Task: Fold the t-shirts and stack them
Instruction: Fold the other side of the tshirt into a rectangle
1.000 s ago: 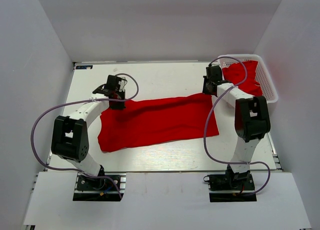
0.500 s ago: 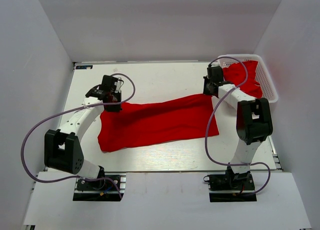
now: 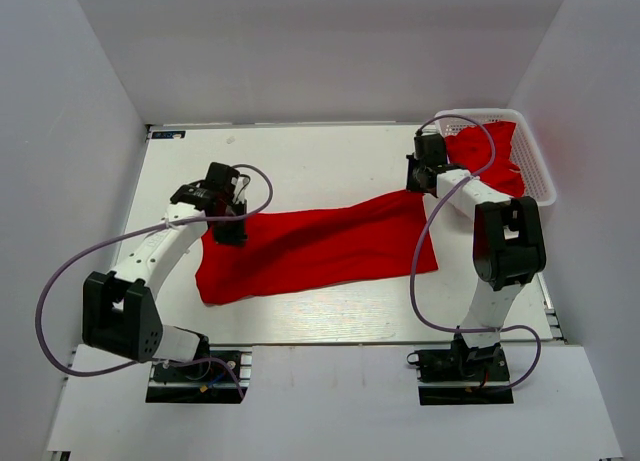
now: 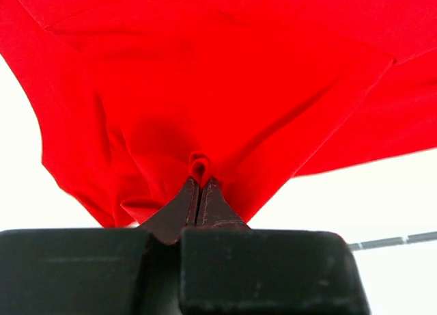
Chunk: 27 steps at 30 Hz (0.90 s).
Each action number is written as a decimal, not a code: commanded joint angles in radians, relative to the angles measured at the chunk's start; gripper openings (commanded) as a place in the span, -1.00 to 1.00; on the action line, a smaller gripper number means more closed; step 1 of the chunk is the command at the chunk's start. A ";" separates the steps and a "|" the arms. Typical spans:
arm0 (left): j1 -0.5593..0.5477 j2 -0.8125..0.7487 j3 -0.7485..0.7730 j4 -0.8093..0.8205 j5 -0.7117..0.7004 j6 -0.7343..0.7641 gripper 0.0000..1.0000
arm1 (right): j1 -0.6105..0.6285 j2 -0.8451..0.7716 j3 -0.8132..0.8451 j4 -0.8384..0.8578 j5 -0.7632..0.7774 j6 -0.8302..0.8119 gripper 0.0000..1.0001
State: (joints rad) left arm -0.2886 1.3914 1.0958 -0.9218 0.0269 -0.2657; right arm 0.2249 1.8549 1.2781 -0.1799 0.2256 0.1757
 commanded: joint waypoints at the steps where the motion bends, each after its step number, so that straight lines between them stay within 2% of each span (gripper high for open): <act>1: -0.014 -0.057 -0.005 -0.092 0.030 -0.038 -1.00 | -0.002 -0.042 -0.013 0.023 -0.003 -0.010 -1.00; 6: -0.023 -0.068 -0.019 -0.121 0.030 -0.049 -1.00 | -0.002 -0.046 -0.025 0.031 -0.006 -0.008 -1.00; 17: -0.052 -0.058 -0.113 -0.028 0.139 -0.030 -1.00 | -0.002 -0.080 -0.083 0.042 -0.014 0.001 -1.00; 22: -0.061 -0.037 -0.148 -0.028 0.139 -0.010 -0.95 | -0.002 -0.091 -0.114 0.042 0.001 0.025 -1.00; 23: -0.061 -0.037 -0.158 -0.028 0.139 -0.010 -0.83 | -0.005 -0.094 -0.117 0.046 0.003 0.027 -1.00; 24: -0.061 -0.037 -0.159 -0.028 0.139 -0.010 -0.32 | -0.002 -0.100 -0.129 0.043 0.018 0.031 -1.00; 25: -0.070 -0.037 -0.159 -0.028 0.139 -0.001 -0.06 | -0.002 -0.106 -0.132 0.046 0.018 0.036 -0.95; 27: -0.070 -0.037 -0.149 -0.028 0.148 -0.001 0.30 | -0.004 -0.112 -0.138 0.040 0.023 0.044 -0.82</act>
State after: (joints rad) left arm -0.3508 1.3670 0.9382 -0.9607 0.1513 -0.2813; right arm 0.2245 1.8034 1.1500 -0.1612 0.2184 0.2020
